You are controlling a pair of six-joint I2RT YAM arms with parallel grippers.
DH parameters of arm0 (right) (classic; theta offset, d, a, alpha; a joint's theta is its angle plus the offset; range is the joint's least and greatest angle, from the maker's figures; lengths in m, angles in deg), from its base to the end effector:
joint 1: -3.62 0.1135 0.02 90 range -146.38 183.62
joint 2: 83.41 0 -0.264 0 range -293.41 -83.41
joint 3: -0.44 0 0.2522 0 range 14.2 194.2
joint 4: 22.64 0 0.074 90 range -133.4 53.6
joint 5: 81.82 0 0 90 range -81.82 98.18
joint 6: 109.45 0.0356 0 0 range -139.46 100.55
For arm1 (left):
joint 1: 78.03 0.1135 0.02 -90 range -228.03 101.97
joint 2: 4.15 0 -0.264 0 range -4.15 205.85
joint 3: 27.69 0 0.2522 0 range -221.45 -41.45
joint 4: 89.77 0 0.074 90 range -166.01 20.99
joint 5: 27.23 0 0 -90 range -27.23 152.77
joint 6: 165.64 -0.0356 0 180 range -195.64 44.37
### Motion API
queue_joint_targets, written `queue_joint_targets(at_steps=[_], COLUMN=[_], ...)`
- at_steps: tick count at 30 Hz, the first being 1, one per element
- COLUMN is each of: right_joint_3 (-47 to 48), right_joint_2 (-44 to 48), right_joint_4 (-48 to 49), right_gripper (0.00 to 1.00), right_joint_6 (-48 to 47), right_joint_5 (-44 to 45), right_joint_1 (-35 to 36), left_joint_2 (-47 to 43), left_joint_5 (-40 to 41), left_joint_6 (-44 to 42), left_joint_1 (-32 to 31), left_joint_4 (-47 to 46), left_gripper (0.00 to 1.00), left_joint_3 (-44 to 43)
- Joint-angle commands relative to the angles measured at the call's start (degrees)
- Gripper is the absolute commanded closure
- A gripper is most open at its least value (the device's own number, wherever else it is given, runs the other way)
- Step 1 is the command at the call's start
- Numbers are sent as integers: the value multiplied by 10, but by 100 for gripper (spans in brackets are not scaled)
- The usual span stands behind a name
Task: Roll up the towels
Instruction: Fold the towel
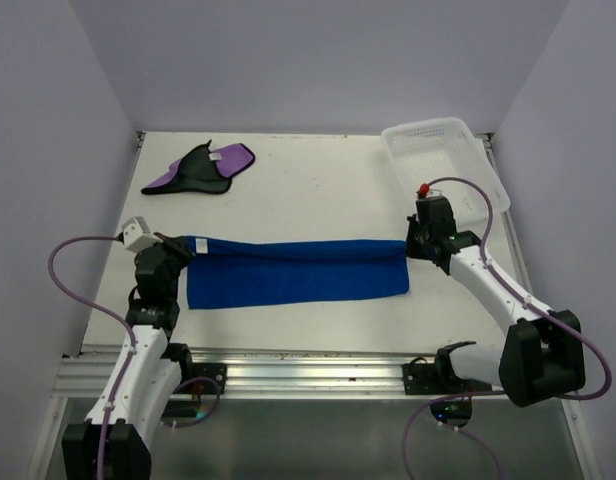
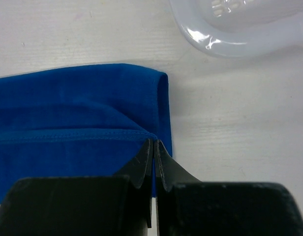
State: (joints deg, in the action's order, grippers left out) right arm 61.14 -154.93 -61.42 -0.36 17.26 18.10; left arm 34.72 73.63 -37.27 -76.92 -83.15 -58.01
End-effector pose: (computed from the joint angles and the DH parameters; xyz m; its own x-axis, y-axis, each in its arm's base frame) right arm 0.2481 0.0583 0.2334 -0.7452 0.1411 -0.6518 0.1014 0.9900 0.0984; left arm 0.1689 0.0100 0.2132 -0.0805 -0.6113 -0.7873 -0.3199 0.7639 -0.5605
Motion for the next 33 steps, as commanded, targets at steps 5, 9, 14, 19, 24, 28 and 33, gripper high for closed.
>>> queue_joint_targets(at_steps=[5,9,14,19,24,28,33], right_joint_3=[-33,-42,-62,-73,-91,-92,-92], right_joint_2=[27,31,47,36,22,21,16], right_joint_4=[-21,-38,-43,-44,-36,-36,-37], right_gripper=[100,100,100,100,96,86,79], right_joint_6=[18,22,32,36,42,43,44], right_joint_5=[5,5,-5,-2,-8,-6,-14], right_joint_1=[-2,-2,-2,-2,-1,0,1], left_joint_2=[-28,-43,-45,-45,-46,-46,-52], left_joint_5=[0,0,-9,-13,-13,-27,-50], left_joint_6=[2,2,1,-1,-7,-14,-20], left_joint_1=[5,4,4,3,4,3,2], left_joint_4=[17,23,27,26,28,11,-3], left_gripper=[100,100,100,100,100,100,100], left_joint_3=[10,14,15,17,17,24,35])
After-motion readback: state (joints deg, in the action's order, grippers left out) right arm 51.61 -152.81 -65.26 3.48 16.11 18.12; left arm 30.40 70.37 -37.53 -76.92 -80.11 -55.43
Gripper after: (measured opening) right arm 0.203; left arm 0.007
